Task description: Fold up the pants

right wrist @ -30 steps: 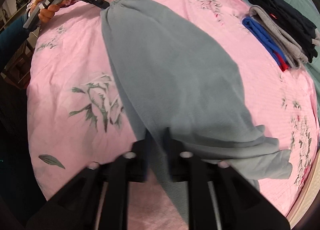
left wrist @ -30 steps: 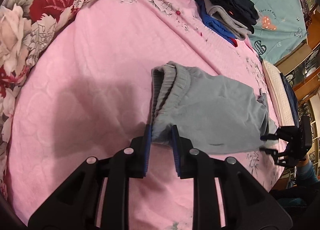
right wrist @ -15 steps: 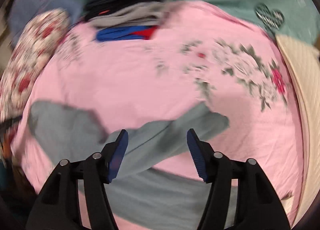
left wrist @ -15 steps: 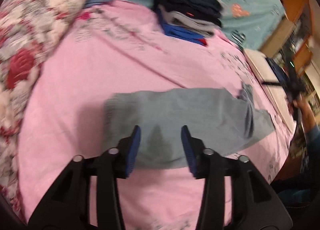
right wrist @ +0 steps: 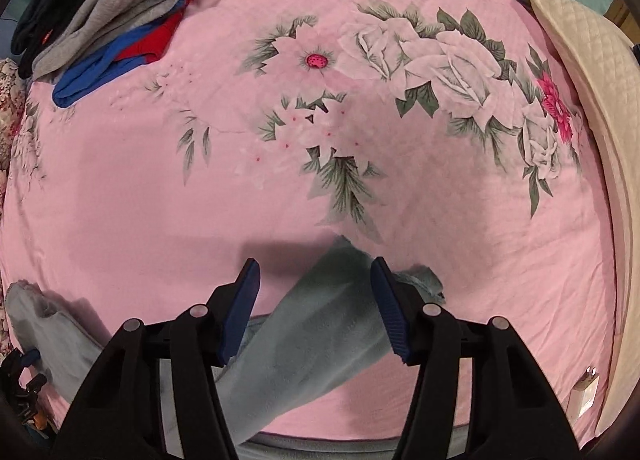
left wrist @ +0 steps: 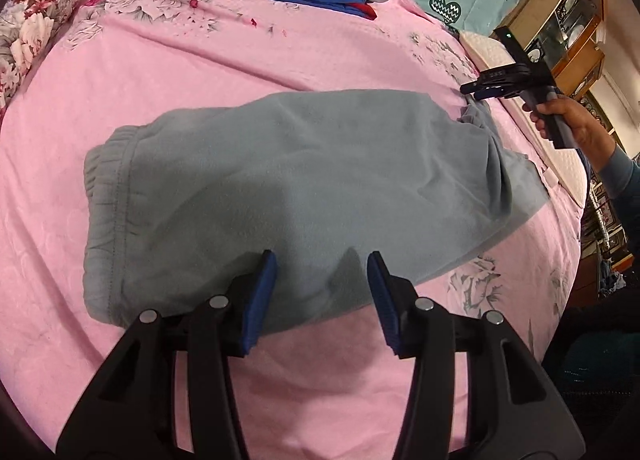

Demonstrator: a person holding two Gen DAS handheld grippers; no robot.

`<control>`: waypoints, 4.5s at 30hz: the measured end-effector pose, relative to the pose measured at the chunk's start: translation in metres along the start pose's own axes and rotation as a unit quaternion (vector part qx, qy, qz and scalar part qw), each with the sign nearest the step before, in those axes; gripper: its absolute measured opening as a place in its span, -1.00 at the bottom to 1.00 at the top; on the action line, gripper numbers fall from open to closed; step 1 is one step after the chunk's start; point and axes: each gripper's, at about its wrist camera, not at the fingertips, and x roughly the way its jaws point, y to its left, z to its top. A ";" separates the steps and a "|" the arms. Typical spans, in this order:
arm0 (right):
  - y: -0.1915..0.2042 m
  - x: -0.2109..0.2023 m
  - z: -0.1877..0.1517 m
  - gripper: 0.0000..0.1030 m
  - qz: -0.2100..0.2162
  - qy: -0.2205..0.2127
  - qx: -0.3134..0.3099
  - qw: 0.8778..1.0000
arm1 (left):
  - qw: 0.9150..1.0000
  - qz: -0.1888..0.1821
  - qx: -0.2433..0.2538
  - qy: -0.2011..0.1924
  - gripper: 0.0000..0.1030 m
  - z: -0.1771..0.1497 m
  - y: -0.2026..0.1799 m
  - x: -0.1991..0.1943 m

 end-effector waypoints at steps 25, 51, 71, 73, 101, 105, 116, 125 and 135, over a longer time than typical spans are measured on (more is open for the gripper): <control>-0.128 -0.134 -0.147 -0.94 0.189 -0.200 0.144 0.951 | 0.999 0.000 -0.030 0.018 0.03 0.000 0.012 -0.006; -0.164 -0.082 -0.228 -0.34 0.193 -0.116 0.132 0.965 | 0.997 0.039 -0.063 0.031 0.06 0.000 0.024 -0.012; -0.162 -0.058 -0.221 -0.90 0.168 -0.102 0.099 0.975 | 0.997 0.046 -0.061 0.033 0.15 0.004 0.020 -0.006; -0.161 -0.062 -0.221 -0.93 0.169 -0.104 0.097 0.975 | 0.996 0.046 -0.062 0.033 0.15 0.005 0.020 -0.006; -0.161 -0.076 -0.188 -0.28 0.121 -0.096 0.055 0.986 | 0.992 0.097 -0.051 0.065 0.15 0.001 0.027 -0.015; -0.154 -0.059 -0.176 -0.43 0.120 -0.081 0.043 0.989 | 0.991 0.100 -0.057 0.068 0.16 0.002 0.028 -0.015; -0.167 -0.084 -0.170 -1.00 0.107 -0.133 0.040 0.984 | 0.991 0.106 -0.054 0.065 0.25 0.010 0.025 -0.010; -0.167 -0.067 -0.173 -0.91 0.091 -0.130 0.067 0.985 | 0.992 0.105 -0.057 0.044 0.25 0.006 0.024 -0.025; -0.074 -0.063 -0.180 -0.10 0.244 -0.090 0.005 0.965 | 0.993 0.099 -0.054 0.037 0.36 -0.010 0.023 -0.017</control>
